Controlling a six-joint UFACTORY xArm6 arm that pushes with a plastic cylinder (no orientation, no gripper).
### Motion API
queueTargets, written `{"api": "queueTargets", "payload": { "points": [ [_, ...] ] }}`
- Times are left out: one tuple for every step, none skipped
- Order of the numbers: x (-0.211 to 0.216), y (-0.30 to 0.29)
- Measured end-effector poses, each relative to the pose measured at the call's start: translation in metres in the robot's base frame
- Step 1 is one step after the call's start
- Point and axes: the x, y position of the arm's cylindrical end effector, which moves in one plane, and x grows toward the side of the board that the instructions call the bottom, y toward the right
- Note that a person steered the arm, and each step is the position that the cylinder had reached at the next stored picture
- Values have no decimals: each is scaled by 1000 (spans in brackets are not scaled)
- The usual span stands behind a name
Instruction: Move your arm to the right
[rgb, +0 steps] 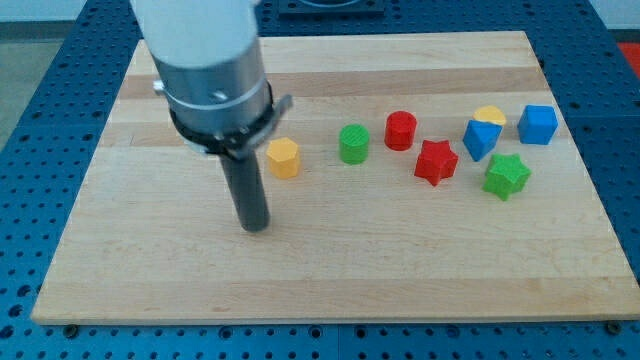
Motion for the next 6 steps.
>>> {"api": "queueTargets", "payload": {
  "points": [
    [7,95],
    [7,216],
    [6,335],
    [-30,383],
    [-77,352],
    [-81,259]
  ]
}}
